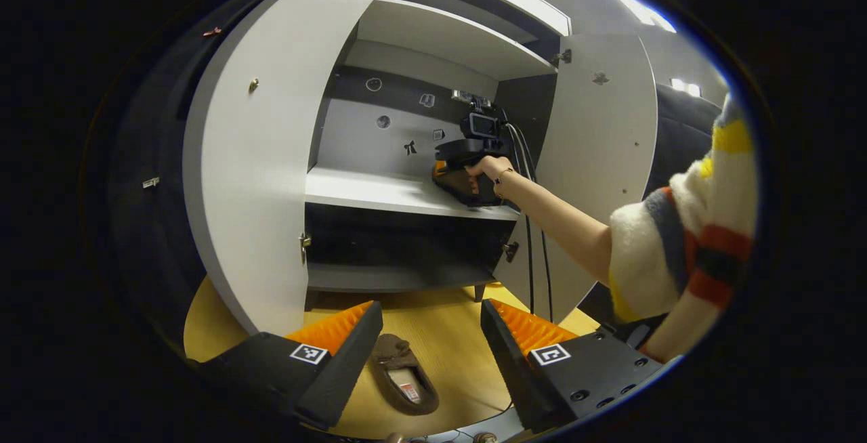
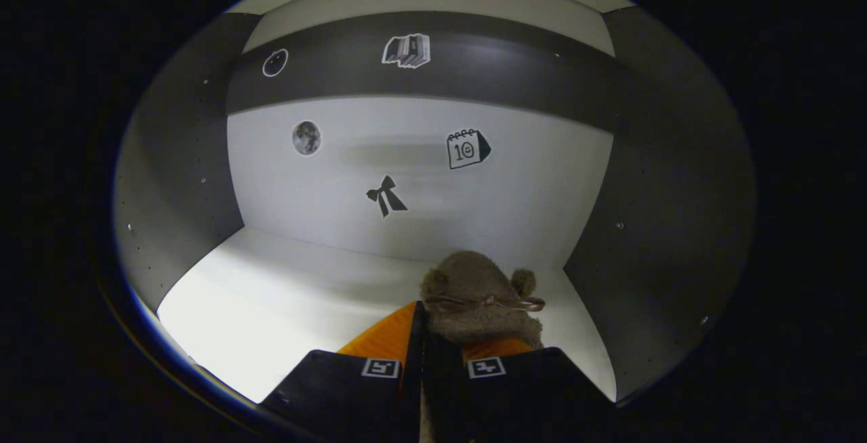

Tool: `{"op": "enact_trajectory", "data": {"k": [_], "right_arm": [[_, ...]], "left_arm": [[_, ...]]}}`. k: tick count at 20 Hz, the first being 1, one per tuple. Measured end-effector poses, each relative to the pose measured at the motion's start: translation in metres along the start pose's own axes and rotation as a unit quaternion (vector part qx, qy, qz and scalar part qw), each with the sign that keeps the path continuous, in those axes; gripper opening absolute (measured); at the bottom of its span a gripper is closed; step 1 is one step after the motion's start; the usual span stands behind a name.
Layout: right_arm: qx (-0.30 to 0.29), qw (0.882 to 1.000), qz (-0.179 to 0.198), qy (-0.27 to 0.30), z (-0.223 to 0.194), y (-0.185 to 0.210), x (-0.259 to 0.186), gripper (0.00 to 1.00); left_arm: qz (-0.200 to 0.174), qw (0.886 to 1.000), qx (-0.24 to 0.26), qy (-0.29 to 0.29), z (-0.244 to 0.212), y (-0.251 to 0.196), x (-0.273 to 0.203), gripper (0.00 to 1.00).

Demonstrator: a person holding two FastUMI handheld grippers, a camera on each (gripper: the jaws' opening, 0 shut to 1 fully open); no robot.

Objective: Grab one shoe with the right hand and put it into the shoe cabinet, grab the other shoe with the left hand and put it into the shoe cabinet; then close the right door with the right hand and the left door with the left hand.

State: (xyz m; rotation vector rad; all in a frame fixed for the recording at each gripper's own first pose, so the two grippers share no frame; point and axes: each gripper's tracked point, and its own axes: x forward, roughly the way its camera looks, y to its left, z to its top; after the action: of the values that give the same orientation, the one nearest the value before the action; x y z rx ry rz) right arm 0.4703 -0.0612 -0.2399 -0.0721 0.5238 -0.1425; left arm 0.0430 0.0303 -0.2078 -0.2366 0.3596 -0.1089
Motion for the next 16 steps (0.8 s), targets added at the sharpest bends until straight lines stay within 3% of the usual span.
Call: {"op": "enact_trajectory", "data": {"k": [1,3,4,5,7,9,16], "right_arm": [[-0.001,1.000,0.008,0.000,-0.001,0.003,-0.003,0.30],[0.004,1.000,0.020,-0.002,0.003,0.010,-0.014,0.66],[0.005,1.000,0.025,-0.002,0.003,0.012,-0.021,0.74],[0.004,1.000,0.029,-0.003,0.003,0.015,-0.028,0.87],[-0.006,0.999,0.031,-0.012,0.005,0.015,-0.043,0.96],[-0.010,0.999,0.037,-0.024,0.008,0.013,-0.062,0.98],[0.006,0.990,0.063,-0.129,0.049,0.006,-0.172,0.98]], "left_arm": [[-0.002,1.000,0.000,-0.002,0.002,-0.001,0.000,0.93],[-0.007,1.000,0.001,-0.005,0.005,-0.005,0.001,0.93],[-0.009,1.000,0.002,-0.006,0.005,-0.008,0.001,0.93],[-0.011,1.000,0.004,-0.007,0.005,-0.011,0.001,0.93],[-0.014,1.000,0.006,-0.009,0.005,-0.015,-0.001,0.93],[-0.016,1.000,0.008,-0.012,0.003,-0.019,-0.004,0.93],[-0.015,0.999,0.001,-0.040,0.000,-0.034,-0.021,0.93]]}}
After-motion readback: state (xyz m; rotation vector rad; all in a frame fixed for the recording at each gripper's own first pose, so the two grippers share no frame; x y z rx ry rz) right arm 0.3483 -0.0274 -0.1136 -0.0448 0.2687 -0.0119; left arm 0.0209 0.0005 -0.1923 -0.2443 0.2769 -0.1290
